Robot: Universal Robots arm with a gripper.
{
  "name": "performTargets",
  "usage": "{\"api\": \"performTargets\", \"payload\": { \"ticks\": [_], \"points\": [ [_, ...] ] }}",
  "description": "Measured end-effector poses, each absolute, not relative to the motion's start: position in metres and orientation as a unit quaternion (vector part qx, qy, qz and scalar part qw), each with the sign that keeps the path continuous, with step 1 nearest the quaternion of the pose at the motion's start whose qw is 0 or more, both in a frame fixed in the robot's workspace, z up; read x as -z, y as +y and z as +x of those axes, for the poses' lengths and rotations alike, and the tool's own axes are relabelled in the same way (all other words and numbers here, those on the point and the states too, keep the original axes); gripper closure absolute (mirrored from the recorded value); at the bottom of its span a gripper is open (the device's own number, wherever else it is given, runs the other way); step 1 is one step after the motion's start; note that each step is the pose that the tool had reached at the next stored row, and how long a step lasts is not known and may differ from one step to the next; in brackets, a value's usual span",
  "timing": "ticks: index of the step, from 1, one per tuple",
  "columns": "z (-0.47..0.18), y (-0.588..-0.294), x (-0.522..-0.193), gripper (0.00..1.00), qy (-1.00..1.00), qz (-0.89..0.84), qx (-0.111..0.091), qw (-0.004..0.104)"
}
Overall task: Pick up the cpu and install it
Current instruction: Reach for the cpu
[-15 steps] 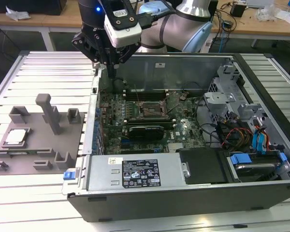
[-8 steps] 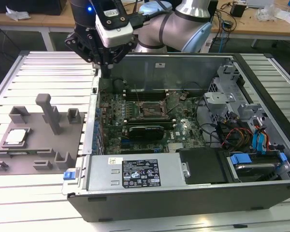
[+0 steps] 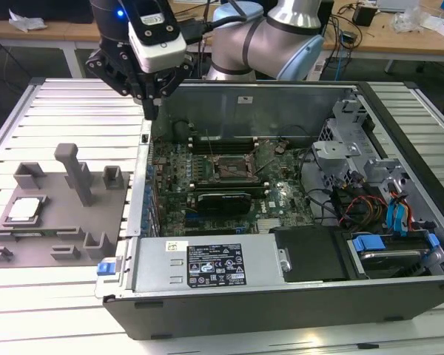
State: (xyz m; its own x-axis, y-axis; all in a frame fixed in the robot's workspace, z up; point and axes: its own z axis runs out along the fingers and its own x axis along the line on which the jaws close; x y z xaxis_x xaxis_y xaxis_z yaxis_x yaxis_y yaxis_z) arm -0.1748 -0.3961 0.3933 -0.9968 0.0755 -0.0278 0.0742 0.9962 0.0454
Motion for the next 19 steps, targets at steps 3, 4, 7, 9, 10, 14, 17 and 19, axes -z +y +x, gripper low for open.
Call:
{"api": "performTargets", "payload": {
  "ticks": [3,4,7,9,10,14,17,19],
  "points": [
    [-0.180,-0.396,-0.393,0.89,0.999,0.037,-0.022,0.015],
    [-0.183,-0.396,-0.393,0.89,0.999,0.037,-0.022,0.015],
    [-0.189,-0.396,-0.393,0.89,0.999,0.037,-0.022,0.015],
    [-0.192,-0.396,-0.393,0.89,0.999,0.037,-0.022,0.015],
    [-0.195,-0.396,-0.393,0.89,0.999,0.037,-0.022,0.015],
    [-0.203,-0.396,-0.393,0.89,0.999,0.037,-0.022,0.015],
    [-0.210,-0.396,-0.393,0.89,0.999,0.037,-0.022,0.016],
    [-0.215,-0.396,-0.393,0.89,0.999,0.037,-0.022,0.016]
  ]
}}
